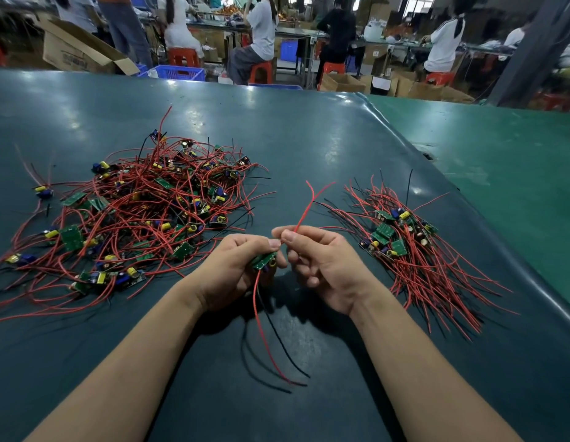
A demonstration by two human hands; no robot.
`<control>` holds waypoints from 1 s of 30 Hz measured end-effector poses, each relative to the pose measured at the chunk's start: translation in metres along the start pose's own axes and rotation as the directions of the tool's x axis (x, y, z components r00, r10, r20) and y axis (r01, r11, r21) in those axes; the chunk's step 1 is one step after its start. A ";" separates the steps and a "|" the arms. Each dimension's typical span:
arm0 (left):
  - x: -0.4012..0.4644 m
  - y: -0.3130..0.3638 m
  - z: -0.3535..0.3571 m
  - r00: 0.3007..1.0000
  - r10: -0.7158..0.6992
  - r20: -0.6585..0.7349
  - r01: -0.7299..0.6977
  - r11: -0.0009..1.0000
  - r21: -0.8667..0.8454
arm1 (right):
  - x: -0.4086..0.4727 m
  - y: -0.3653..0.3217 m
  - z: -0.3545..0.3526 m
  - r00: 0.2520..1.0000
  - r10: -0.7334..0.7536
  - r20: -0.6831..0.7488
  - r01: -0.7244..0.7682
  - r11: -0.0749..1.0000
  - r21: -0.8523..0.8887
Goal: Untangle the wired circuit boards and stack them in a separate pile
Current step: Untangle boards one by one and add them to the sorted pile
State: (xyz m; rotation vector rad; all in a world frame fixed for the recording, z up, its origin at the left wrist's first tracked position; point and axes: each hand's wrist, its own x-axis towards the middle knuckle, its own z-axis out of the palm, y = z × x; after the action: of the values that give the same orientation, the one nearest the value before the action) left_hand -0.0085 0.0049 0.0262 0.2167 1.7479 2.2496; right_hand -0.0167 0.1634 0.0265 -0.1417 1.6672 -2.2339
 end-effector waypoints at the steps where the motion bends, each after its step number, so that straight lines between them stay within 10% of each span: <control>1: 0.000 0.000 0.000 1.000 -0.003 0.004 0.003 1.000 0.002 | 0.001 0.000 0.001 0.999 -0.021 -0.027 0.021 1.000 -0.008; 30: -0.004 0.000 -0.003 0.995 -0.007 0.104 -0.011 0.986 0.169 | 0.015 -0.003 -0.018 0.823 -0.374 -0.427 0.329 0.928 -0.178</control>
State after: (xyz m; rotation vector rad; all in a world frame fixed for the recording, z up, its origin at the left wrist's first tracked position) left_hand -0.0055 0.0007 0.0256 0.3650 1.8832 2.0521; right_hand -0.0366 0.1756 0.0216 0.0659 2.1452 -2.6098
